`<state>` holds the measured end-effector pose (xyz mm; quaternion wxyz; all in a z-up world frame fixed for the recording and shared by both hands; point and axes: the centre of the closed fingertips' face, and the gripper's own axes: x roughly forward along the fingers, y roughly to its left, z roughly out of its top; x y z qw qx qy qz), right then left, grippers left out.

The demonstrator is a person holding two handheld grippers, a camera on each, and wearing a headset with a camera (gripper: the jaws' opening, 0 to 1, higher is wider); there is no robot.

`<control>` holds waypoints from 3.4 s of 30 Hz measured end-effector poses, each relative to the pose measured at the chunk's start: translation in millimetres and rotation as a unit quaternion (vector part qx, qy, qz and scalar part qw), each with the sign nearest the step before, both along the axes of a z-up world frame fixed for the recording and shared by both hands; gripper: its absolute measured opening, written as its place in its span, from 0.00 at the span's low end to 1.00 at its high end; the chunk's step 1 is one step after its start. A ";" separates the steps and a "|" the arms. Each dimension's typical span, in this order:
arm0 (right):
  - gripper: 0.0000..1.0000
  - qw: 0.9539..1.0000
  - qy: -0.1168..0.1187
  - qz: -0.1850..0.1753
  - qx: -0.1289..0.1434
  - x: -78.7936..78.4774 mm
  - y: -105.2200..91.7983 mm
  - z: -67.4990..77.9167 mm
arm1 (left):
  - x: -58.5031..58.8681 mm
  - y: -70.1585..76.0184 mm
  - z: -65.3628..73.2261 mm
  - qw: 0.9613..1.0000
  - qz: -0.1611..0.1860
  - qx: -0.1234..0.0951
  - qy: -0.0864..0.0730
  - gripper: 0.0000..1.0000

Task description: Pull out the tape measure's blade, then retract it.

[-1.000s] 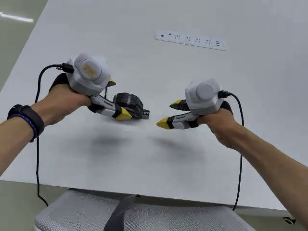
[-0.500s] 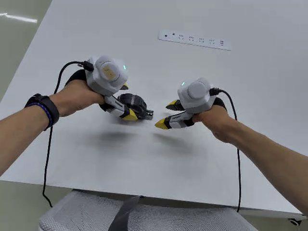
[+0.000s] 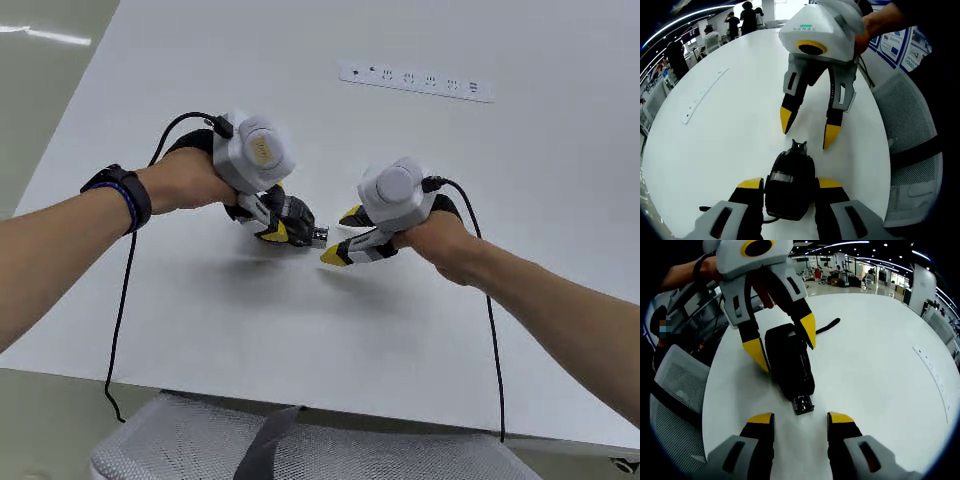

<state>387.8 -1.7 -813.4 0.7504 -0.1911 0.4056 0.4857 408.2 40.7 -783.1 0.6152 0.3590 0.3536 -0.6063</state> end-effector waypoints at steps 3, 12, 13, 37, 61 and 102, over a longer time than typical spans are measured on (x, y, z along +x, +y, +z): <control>0.41 1.000 -0.005 0.022 -0.010 -0.1 4.5 -2.6 | 1.6 -0.3 -1.2 1.000 -0.012 0.012 -0.008 0.35; 0.34 0.998 -0.020 0.052 -0.017 8.9 16.1 -6.3 | 3.3 1.8 -1.4 1.000 -0.014 0.012 -0.001 0.34; 0.33 0.998 -0.021 0.053 -0.017 9.6 16.8 -6.8 | 3.5 1.7 -1.5 1.000 -0.013 0.012 -0.001 0.34; 0.16 0.994 -0.042 0.099 -0.032 10.7 17.5 -10.3 | 6.9 0.1 -5.3 1.000 -0.010 0.009 -0.002 0.34; 0.14 0.993 -0.036 0.102 -0.050 13.1 8.7 -15.2 | 1.5 2.9 -6.1 0.999 0.004 0.038 0.016 0.34; 0.14 0.993 -0.038 0.097 -0.052 -0.6 -39.7 -6.9 | 3.0 4.6 -5.3 0.998 0.010 0.054 0.015 0.34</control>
